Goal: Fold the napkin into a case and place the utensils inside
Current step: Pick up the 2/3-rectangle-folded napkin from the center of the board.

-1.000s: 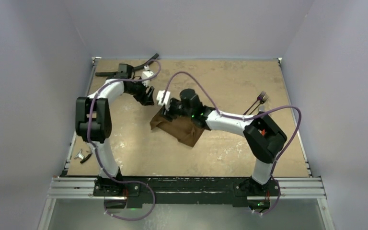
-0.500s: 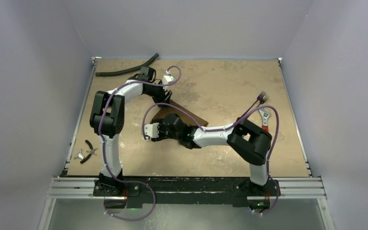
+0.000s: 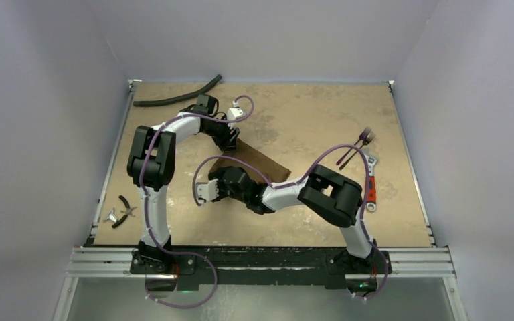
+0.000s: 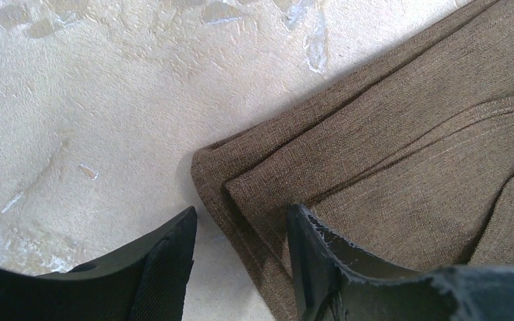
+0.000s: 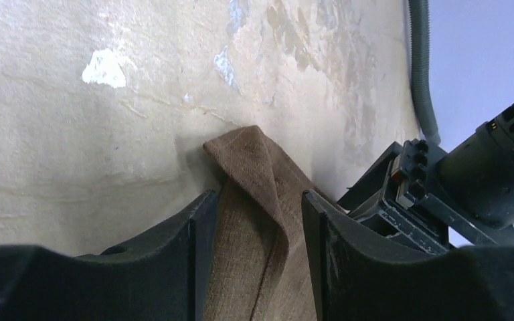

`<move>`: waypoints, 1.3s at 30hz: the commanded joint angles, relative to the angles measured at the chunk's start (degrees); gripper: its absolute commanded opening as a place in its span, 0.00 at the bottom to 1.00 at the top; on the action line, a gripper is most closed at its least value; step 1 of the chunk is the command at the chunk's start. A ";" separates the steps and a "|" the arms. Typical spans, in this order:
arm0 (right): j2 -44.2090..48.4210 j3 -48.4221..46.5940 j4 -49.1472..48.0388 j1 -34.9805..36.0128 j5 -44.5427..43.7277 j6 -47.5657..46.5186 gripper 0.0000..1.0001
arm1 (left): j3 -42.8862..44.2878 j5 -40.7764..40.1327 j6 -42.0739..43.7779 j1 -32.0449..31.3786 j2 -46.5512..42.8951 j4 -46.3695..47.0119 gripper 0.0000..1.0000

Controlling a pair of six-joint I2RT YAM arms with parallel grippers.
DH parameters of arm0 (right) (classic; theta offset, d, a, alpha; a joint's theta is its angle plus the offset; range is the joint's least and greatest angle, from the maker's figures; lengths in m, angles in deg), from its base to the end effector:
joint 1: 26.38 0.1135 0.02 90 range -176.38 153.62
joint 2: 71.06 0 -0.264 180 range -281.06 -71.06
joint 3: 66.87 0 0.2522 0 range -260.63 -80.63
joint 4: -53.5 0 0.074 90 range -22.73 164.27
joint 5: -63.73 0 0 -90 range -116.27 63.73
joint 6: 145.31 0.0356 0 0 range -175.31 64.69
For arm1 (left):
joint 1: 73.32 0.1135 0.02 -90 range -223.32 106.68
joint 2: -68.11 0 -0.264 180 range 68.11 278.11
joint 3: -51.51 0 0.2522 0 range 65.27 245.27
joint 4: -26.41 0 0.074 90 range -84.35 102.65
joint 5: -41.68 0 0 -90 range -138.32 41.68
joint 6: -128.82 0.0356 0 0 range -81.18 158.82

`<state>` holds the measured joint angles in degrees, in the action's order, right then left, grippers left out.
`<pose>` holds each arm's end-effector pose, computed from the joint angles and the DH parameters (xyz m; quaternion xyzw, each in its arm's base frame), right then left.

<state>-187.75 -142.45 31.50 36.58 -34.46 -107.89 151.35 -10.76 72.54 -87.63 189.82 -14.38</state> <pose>0.2008 0.3823 0.1478 -0.6653 0.4684 -0.0056 0.5813 0.4208 -0.1297 0.1533 0.4439 0.8093 -0.2706 0.2733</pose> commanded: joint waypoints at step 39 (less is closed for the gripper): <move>-1.96 -2.84 -6.20 -9.09 17.29 35.25 0.00 | -4.25 -3.46 5.19 -0.44 -3.29 -4.49 0.41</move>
<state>-191.68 -145.73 24.90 26.72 -22.48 -80.37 149.56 -12.84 75.88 -87.78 188.51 -14.86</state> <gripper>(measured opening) 0.012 0.417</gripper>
